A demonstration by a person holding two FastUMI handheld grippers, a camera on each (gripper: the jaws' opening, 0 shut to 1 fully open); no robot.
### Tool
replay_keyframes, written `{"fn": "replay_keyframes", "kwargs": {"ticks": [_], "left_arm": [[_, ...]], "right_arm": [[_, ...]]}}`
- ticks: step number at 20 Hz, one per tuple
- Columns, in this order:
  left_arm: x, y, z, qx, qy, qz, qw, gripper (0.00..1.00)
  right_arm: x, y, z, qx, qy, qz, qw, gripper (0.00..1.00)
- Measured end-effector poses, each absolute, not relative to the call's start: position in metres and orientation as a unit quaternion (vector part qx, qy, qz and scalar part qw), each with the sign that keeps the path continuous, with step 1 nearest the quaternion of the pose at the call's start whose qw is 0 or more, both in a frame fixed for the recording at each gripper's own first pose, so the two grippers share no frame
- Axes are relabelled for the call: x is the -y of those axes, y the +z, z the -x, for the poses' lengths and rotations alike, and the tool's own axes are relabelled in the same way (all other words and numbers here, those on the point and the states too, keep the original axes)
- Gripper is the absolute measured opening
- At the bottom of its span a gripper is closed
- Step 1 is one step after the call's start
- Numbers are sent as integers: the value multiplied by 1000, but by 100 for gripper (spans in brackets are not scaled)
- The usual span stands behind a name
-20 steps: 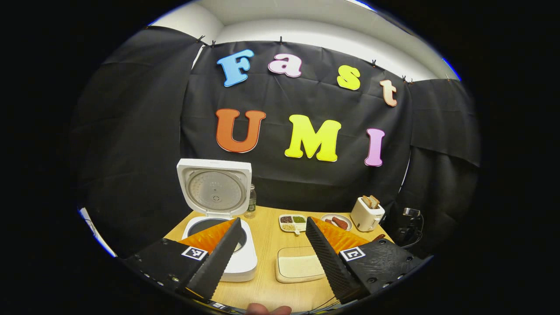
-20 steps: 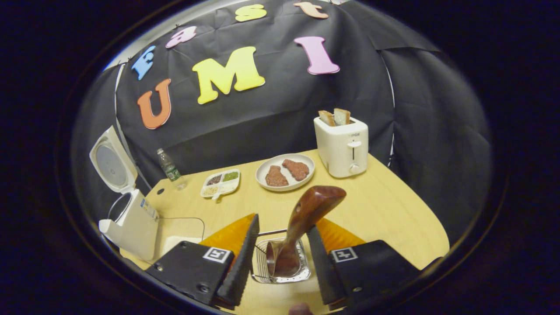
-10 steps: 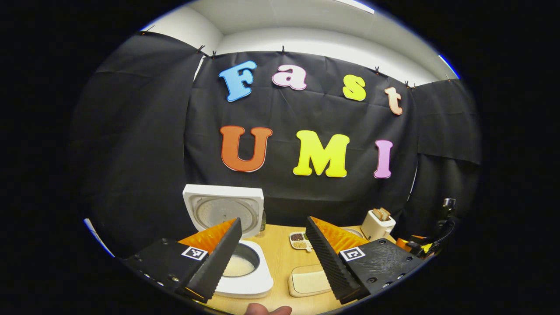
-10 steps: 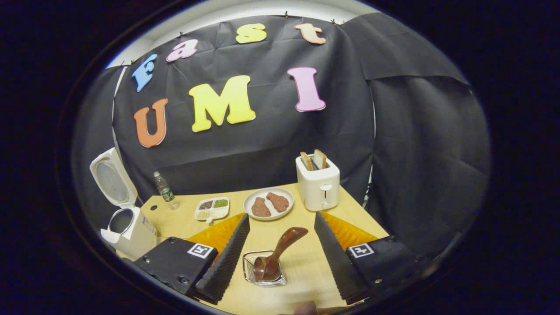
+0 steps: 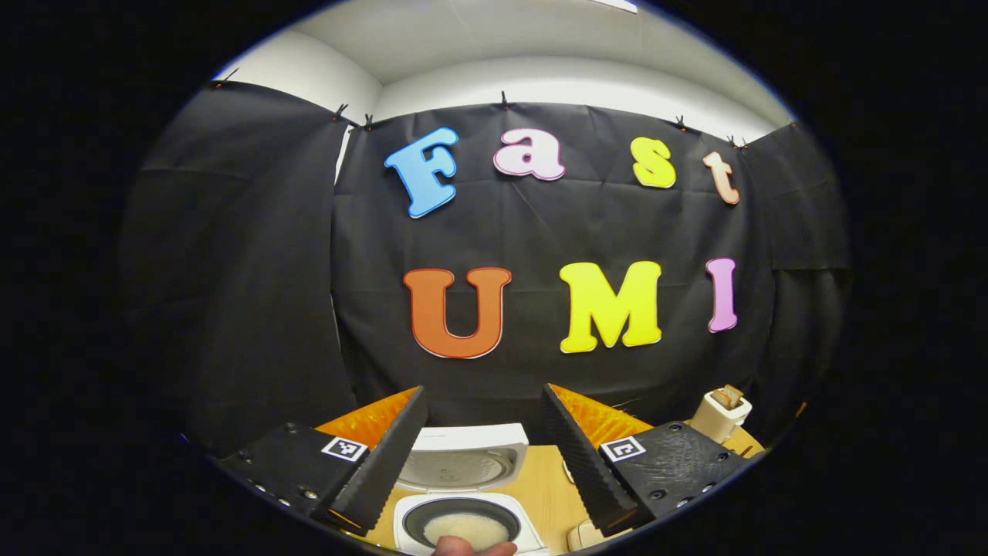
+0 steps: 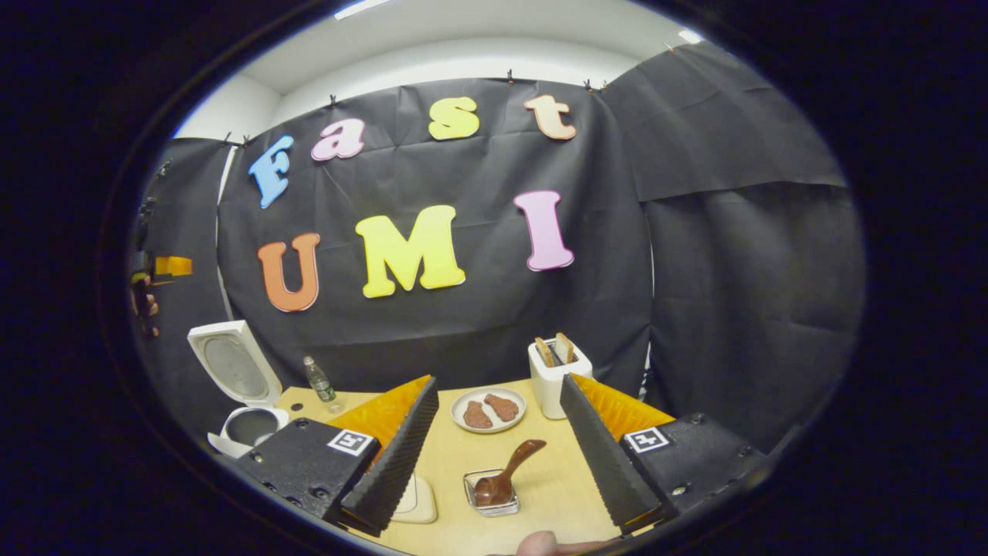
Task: Close the left gripper, press the button to open the rice cooker; take a wooden spoon from the chopstick holder with the right hand, scoop a spoonful of rice and pour it into the rice cooker, then put the wooden spoon back into the chopstick holder.
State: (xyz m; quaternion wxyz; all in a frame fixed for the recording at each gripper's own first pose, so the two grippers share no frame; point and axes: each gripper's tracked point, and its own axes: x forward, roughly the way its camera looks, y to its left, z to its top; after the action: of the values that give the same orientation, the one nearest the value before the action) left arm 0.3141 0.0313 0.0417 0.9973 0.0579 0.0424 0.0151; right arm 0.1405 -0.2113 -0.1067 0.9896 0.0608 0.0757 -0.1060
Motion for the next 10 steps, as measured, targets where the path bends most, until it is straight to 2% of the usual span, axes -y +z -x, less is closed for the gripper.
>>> {"fn": "replay_keyframes", "kwargs": {"ticks": [3,7,10], "left_arm": [[-60,13,-351,-93,41,-63,993,95],[-88,-12,-396,-153,51,-15,987,96],[-96,-39,-408,-203,46,-11,978,93]], "right_arm": [[209,-94,-128,-72,-112,-48,990,99],[203,-85,-120,-77,-109,-12,991,99],[187,-84,-116,-91,-97,-4,991,100]]}}
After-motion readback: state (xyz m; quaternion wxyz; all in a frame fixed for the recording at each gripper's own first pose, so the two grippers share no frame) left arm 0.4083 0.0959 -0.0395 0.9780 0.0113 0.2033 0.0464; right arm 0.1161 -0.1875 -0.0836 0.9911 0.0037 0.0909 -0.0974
